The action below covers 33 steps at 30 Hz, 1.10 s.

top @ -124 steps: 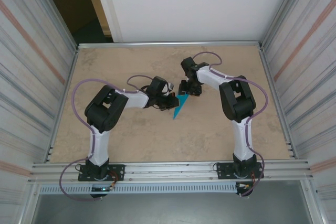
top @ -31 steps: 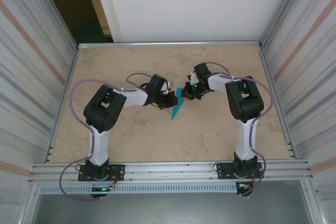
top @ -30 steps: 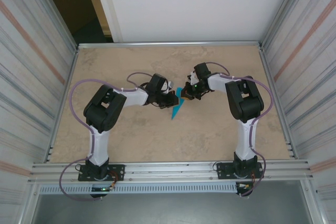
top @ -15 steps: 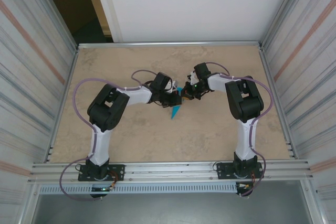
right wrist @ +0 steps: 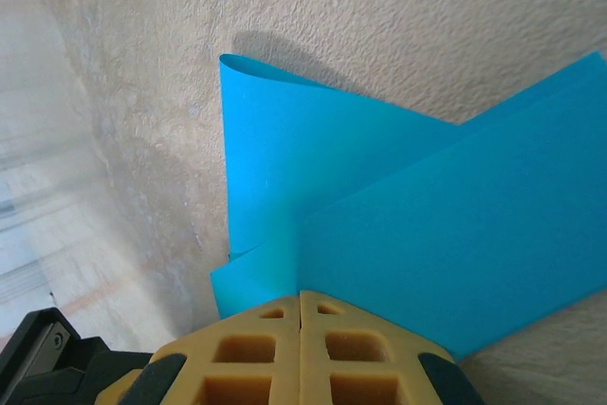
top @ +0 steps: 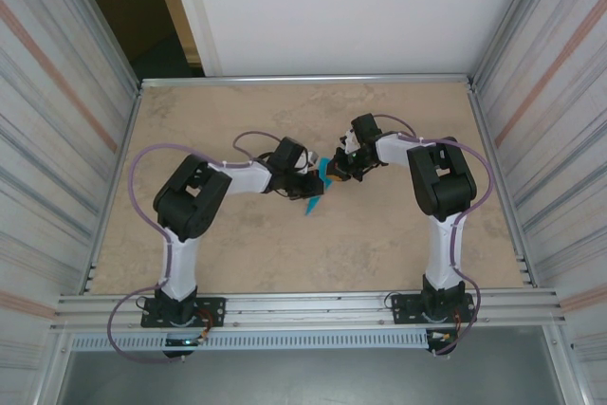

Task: Fold a paper plane with a square sheet of paper (pick it up from the middle)
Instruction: Fold the wing for the fifth time at the center of the table.

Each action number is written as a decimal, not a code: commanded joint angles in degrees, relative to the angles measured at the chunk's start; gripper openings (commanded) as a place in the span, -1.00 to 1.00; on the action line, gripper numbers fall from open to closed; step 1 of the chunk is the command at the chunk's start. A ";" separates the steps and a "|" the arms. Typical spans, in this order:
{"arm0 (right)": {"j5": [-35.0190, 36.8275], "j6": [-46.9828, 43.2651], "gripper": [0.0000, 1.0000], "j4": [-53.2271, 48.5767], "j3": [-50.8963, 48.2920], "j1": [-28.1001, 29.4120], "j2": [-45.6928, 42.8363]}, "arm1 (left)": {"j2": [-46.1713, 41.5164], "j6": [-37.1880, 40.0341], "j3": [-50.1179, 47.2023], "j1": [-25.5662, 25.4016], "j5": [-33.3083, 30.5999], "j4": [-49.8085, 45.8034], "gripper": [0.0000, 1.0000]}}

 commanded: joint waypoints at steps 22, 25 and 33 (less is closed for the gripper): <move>9.60 1.73 -1.00 -7.19 -2.32 -0.74 4.69 | -12.51 0.57 -20.32 -1.49 0.03 -7.20 -1.00; 9.60 1.64 -1.00 -7.40 -2.21 -0.77 4.81 | -13.39 1.27 -21.46 -2.07 -0.56 -8.33 -1.00; 8.53 0.46 -1.00 -8.41 -0.13 0.20 3.71 | -16.29 3.76 -18.42 -1.97 -2.40 -12.60 -1.00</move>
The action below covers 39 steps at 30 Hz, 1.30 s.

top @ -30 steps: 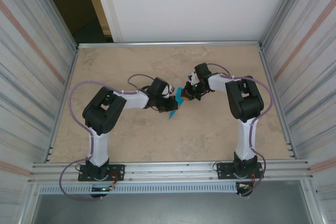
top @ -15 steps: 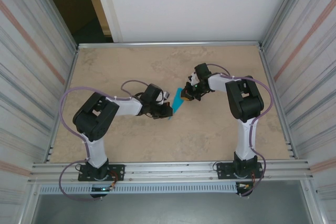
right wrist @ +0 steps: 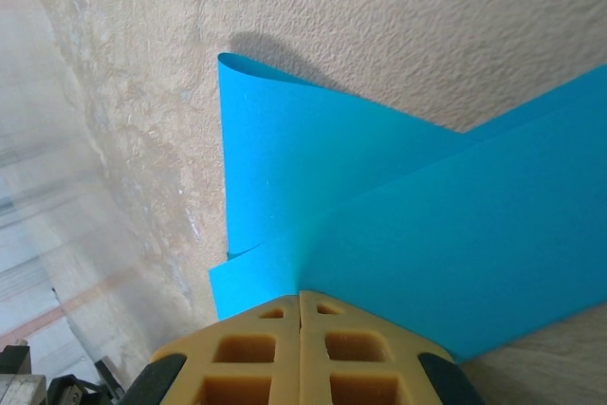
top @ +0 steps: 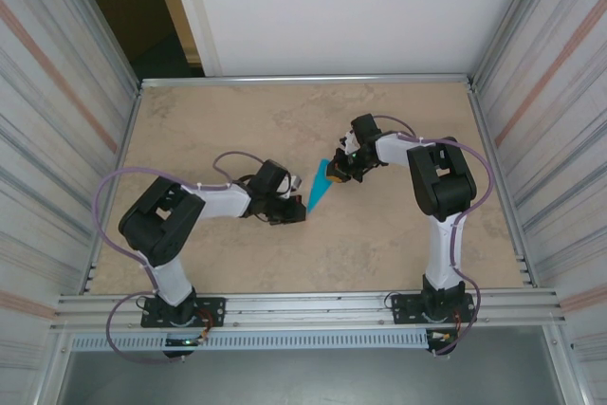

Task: Fold a paper plane with a square sheet of paper (pick it up from the middle)
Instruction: Fold the wing for the fifth time at the center of the table, then move the paper plane to the top-center of the table.

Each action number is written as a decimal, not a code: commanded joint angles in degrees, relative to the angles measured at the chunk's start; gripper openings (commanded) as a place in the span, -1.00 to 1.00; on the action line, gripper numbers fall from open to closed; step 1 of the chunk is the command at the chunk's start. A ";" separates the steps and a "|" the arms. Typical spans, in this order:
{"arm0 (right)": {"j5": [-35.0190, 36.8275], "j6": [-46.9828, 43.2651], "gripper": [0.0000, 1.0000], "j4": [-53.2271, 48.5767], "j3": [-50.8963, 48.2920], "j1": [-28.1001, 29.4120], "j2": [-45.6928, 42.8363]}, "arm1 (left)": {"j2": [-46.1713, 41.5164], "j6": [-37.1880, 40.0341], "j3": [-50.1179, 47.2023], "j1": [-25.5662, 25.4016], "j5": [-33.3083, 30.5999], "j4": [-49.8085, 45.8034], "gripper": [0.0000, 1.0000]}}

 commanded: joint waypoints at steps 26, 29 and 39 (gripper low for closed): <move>35.13 12.69 0.37 -23.95 13.17 13.50 -7.35 | -20.02 7.04 6.65 20.10 -6.69 -15.99 0.75; 36.71 16.53 0.38 -24.04 14.67 15.51 -4.66 | -20.37 8.81 6.89 20.68 -8.24 -17.74 0.86; 40.23 23.79 0.25 -29.16 17.75 17.07 0.05 | -20.02 11.33 6.71 22.09 -7.73 -17.71 0.97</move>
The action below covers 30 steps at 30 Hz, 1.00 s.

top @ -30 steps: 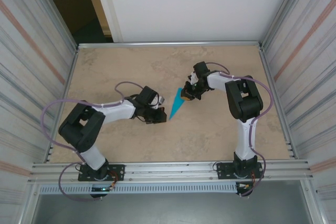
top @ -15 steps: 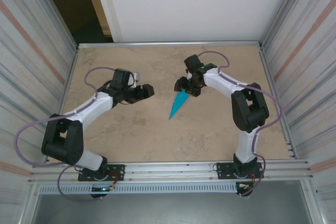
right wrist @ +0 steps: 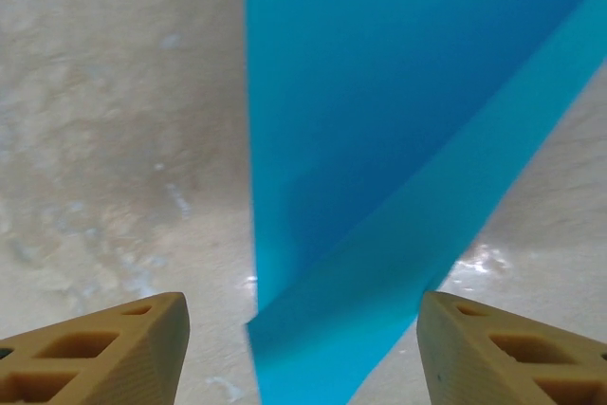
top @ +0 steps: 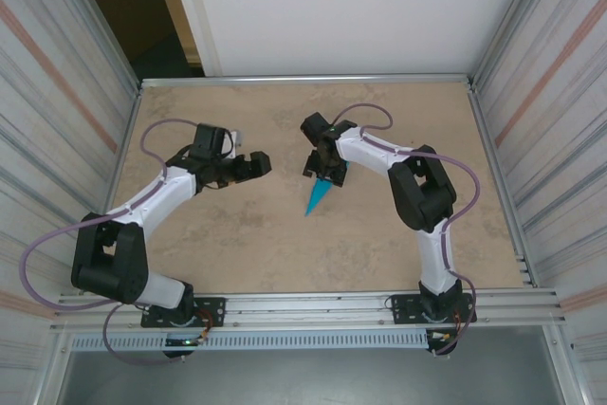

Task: Fold a paper plane with a square sheet of paper (pick it up from the middle)
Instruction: Move the paper plane to the top-center of the table.

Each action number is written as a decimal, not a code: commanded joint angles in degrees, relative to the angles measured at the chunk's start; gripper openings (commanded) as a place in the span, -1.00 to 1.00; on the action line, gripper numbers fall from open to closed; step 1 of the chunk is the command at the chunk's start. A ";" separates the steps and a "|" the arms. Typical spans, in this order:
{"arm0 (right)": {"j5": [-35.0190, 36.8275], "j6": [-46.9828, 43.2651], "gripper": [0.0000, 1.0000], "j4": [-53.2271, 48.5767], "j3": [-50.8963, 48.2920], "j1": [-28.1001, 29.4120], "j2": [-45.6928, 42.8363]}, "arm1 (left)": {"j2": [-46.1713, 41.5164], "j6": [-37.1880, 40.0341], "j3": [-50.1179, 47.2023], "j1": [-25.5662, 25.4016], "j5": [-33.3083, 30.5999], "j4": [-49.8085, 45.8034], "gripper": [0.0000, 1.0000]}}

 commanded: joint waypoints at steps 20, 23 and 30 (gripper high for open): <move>6.65 7.39 -0.20 -5.76 0.60 1.02 -1.66 | 0.02 1.69 0.34 0.78 1.18 -0.53 0.97; 7.25 7.65 -0.34 -5.61 0.28 0.99 -2.19 | 0.08 1.60 0.49 0.75 1.10 -0.61 0.97; 8.05 8.36 -0.76 -5.07 -1.18 0.91 -3.32 | 0.26 1.11 0.76 0.89 1.25 -0.80 0.97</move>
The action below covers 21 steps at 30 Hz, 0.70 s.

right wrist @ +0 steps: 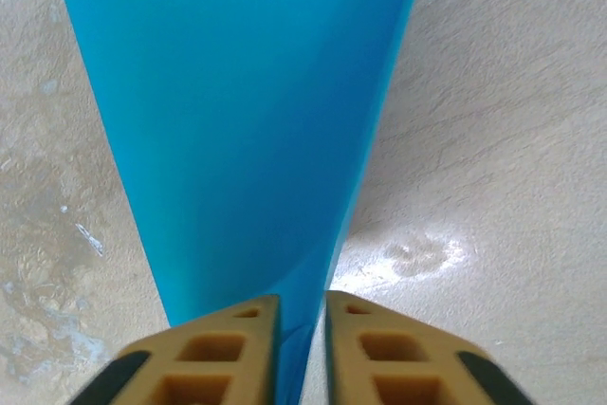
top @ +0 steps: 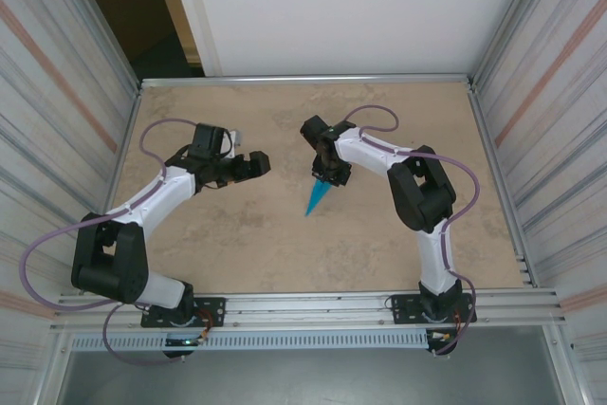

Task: Fold a paper plane with a square sheet of paper (pick it up from the middle)
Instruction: Move the paper plane to the top-center of the table.

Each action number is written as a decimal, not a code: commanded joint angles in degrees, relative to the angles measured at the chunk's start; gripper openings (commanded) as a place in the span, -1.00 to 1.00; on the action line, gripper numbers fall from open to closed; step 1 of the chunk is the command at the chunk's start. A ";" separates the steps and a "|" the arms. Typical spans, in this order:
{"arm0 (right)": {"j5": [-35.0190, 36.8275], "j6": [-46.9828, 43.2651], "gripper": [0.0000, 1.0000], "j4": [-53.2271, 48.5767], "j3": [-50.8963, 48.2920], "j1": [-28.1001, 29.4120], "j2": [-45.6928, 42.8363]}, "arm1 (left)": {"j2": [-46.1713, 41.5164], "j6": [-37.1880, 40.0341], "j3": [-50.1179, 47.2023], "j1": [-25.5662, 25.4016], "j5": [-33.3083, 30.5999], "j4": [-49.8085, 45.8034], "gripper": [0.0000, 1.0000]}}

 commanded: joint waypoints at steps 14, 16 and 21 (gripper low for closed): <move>-13.81 -23.91 -1.00 13.87 1.79 -0.87 -8.05 | -2.38 -10.41 -6.40 8.79 10.70 9.49 0.97; -20.19 -26.16 -1.00 18.09 0.21 -1.45 -8.74 | -2.41 -11.65 -7.23 9.22 10.66 10.84 0.96; -33.02 -25.18 -1.00 30.02 -7.63 -3.93 -9.57 | -1.32 -14.54 -9.06 9.37 12.59 15.71 0.92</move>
